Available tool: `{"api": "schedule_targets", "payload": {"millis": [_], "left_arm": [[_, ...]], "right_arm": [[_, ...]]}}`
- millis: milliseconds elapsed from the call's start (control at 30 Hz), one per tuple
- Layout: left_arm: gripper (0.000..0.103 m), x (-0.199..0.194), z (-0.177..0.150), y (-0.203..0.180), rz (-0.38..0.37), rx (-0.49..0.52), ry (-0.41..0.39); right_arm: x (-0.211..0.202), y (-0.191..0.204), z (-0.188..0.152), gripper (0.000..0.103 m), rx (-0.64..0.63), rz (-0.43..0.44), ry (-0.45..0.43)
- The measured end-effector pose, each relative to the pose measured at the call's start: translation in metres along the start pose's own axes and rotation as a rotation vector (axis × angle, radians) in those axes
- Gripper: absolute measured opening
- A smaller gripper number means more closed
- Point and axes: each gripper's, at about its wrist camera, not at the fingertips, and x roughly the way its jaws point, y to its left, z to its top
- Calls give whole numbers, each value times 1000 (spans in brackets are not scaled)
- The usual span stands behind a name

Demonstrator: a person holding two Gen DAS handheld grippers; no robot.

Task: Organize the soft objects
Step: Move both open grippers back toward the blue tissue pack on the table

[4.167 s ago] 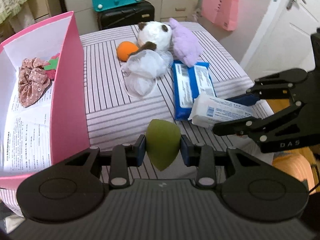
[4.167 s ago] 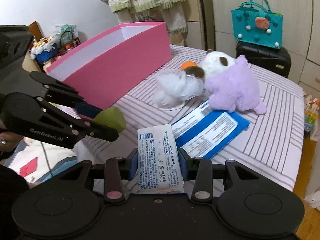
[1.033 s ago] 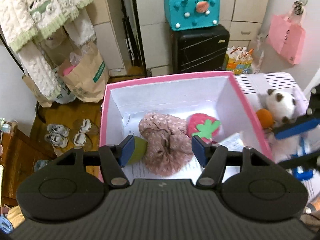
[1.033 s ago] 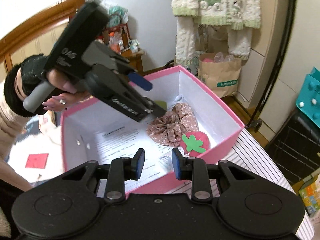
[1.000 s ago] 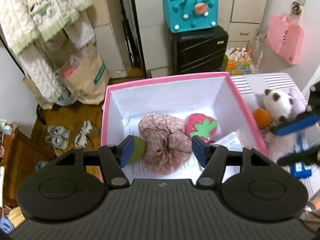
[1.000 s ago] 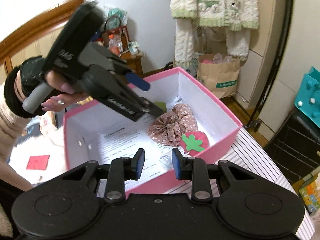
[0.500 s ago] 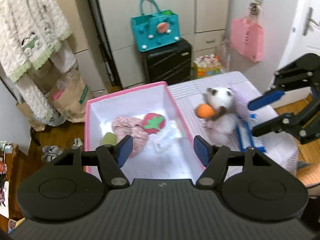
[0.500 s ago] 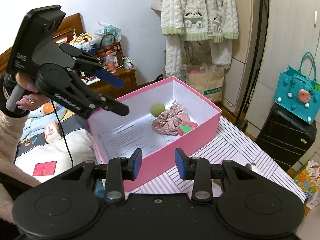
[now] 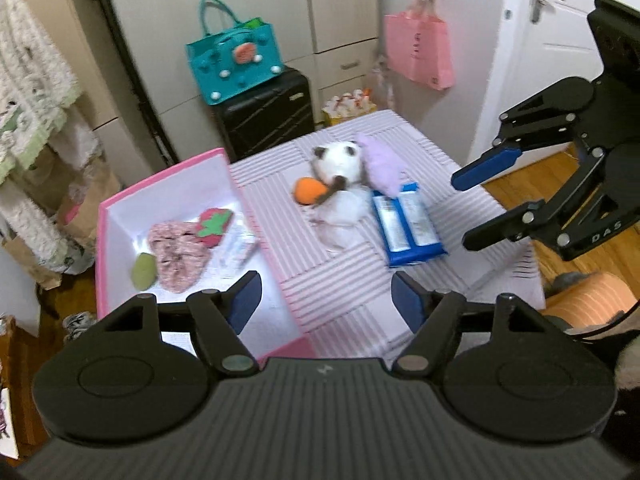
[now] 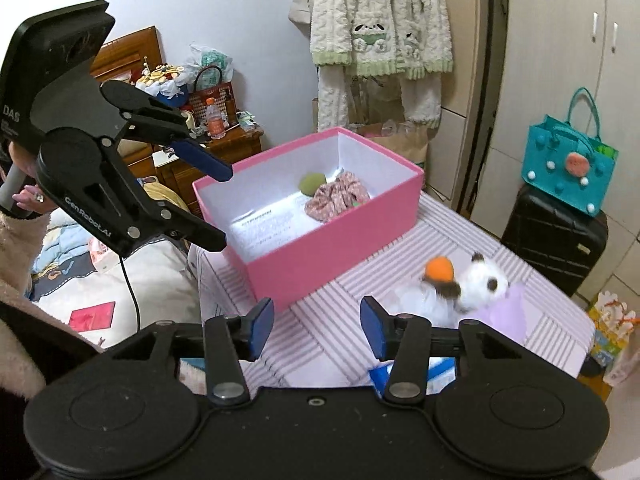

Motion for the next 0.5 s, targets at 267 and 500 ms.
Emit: {"api": "schedule_targets", "payload": {"millis": [267,500], "left_arm": [[71,24,-2,-31,-131,1,26],[69,63,-3,-52,-172,16,73]], "right_arm": [[-9,-6,-43,60,51,-23,2],[-7,-33,-72,61,70,-85,-16]]}}
